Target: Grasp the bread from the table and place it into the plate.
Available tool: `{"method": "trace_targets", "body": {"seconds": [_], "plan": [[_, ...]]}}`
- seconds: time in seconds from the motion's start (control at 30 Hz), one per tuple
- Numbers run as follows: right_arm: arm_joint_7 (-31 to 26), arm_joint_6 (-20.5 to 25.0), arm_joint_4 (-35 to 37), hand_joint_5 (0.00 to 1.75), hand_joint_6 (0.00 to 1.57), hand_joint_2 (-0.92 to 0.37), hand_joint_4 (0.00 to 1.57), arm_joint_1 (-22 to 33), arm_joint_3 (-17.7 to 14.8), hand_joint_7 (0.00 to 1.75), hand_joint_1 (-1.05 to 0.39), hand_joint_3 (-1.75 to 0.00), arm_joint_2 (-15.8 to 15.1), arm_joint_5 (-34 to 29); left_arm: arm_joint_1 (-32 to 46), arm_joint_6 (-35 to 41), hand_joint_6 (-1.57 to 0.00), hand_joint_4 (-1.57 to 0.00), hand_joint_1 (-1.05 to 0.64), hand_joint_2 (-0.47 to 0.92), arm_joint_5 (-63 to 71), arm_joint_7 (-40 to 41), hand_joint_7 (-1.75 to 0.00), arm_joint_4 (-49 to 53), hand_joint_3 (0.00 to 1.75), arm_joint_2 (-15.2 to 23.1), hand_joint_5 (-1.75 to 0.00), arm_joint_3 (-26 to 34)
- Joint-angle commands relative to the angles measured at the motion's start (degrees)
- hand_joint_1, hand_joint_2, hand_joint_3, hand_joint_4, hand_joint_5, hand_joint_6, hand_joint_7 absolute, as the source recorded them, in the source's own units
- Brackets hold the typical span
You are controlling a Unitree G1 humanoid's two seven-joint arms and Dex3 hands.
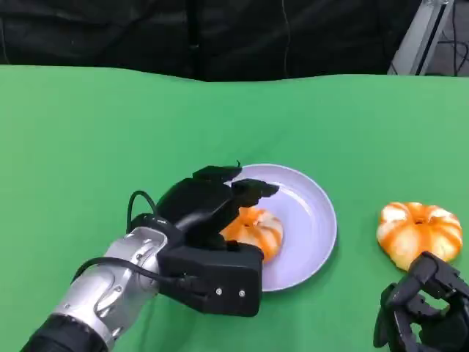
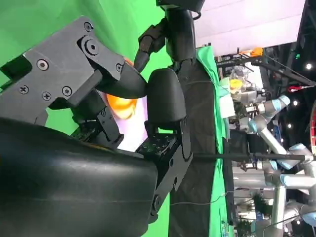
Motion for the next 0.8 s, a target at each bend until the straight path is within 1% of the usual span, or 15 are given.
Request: {"method": "trace_targets", "body": {"seconds": [0.03,0.13,0.2,0.27,0.37,0.4,0.43,0.5,0.53,0.57,0.6,0.67,0.73,0.77,0.8], "plan": [[0.1,-0.5,0.1,1.75,0.76,-0.5,0.89,0.2,-0.5,1.65,-0.14,-1.28,-0.5,0.7,1.4,-1.3,-0.15,0.0,-1.02,0.92,-0.6,0.1,0.0,-0.5,0.67,1.4,0.0,0.1],[-0.2,-0.7,0.2,1.75,0.76,-0.5,0.89,0.2,-0.4,1.65,-0.15,-1.27,-0.5,0.1,2.2,-2.3,-0.12,0.0,-1.04,0.92,-1.9,0.0,0.0,-1.3,0.72,1.9,0.0,0.9],[-0.4,-0.7,0.1,1.75,0.76,-0.51,0.89,0.2,-0.4,1.65,-0.14,-1.26,-0.4,0.0,4.0,-3.5,-0.12,0.0,-1.05,0.92,-5.3,-0.9,0.0,-3.6,0.73,2.5,0.0,3.2],[-0.2,-0.4,0.1,1.75,0.75,-0.52,0.88,0.1,-0.4,1.65,-0.13,-1.26,-0.4,0.4,6.0,-5.6,-0.15,0.0,-1.04,0.92,-9.0,-1.0,-0.02,-5.6,0.73,3.1,0.0,5.5],[-0.2,0.0,0.2,1.75,0.76,-0.52,0.89,-0.2,-0.5,1.65,-0.13,-1.25,-0.4,0.7,8.8,-10.2,-0.21,0.0,-0.96,0.92,-16.2,-1.3,-0.03,-6.6,0.66,2.8,0.0,9.4],[-0.3,0.2,0.3,1.75,0.77,-0.51,0.9,-0.3,-0.5,1.64,-0.13,-1.27,-0.4,0.7,9.9,-11.7,-0.29,-0.06,-0.83,0.92,-19.3,-1.4,-0.05,-6.8,0.54,2.1,-0.03,11.0],[-0.2,0.2,0.5,1.75,0.78,-0.51,0.91,-0.5,-0.6,1.64,-0.14,-1.27,-0.4,0.7,11.3,-12.3,-0.34,-0.11,-0.75,0.92,-22.9,-1.9,-0.05,-7.6,0.46,1.2,-0.05,12.6],[-0.1,0.1,0.8,1.75,0.78,-0.5,0.91,-0.7,-0.6,1.64,-0.14,-1.28,-0.5,0.7,13.6,-12.3,-0.42,-0.21,-0.6,0.92,-27.9,-3.5,-0.07,-9.5,0.41,0.2,-0.09,14.7],[-0.1,0.0,0.8,1.75,0.78,-0.5,0.91,-0.7,-0.6,1.63,-0.13,-1.28,-0.5,0.6,14.5,-11.9,-0.47,-0.29,-0.54,0.92,-29.7,-4.4,-0.06,-10.6,0.48,0.0,-0.1,15.5],[0.1,-0.3,1.0,1.75,0.78,-0.5,0.91,-0.8,-0.7,1.63,-0.13,-1.28,-0.6,0.7,16.0,-10.8,-0.49,-0.33,-0.51,0.92,-34.5,-6.7,-0.06,-12.2,0.51,-0.8,-0.1,16.8],[0.2,-0.4,1.2,1.75,0.78,-0.5,0.91,-0.9,-0.8,1.63,-0.13,-1.29,-0.6,0.7,17.5,-9.0,-0.54,-0.44,-0.43,0.92,-39.3,-9.1,-0.07,-14.2,0.52,-1.5,-0.14,17.9],[0.4,-0.5,1.4,1.75,0.77,-0.5,0.9,-1.1,-0.8,1.63,-0.13,-1.29,-0.7,0.8,20.5,-3.4,-0.6,-0.56,-0.31,0.92,-47.9,-13.0,-0.08,-18.7,0.5,-2.6,-0.18,20.1],[0.1,-0.4,1.3,1.75,0.77,-0.5,0.9,-1.0,-0.8,1.63,-0.14,-1.28,-0.5,0.6,23.8,5.1,-0.74,-0.76,-0.18,0.92,-57.5,-16.4,-0.13,-24.1,0.47,-2.9,-0.27,22.7],[-0.1,-0.2,1.1,1.75,0.77,-0.5,0.9,-0.9,-0.8,1.63,-0.14,-1.28,-0.4,0.5,24.9,8.4,-0.88,-0.87,-0.14,0.92,-60.7,-17.6,-0.17,-26.1,0.47,-2.9,-0.45,23.7],[-0.3,0.1,0.9,1.75,0.78,-0.5,0.9,-0.8,-0.7,1.63,-0.14,-1.28,-0.4,0.4,26.5,12.2,-0.97,-0.89,-0.12,0.92,-65.0,-19.0,-0.16,-28.6,0.46,-2.7,-0.61,25.0]]}}
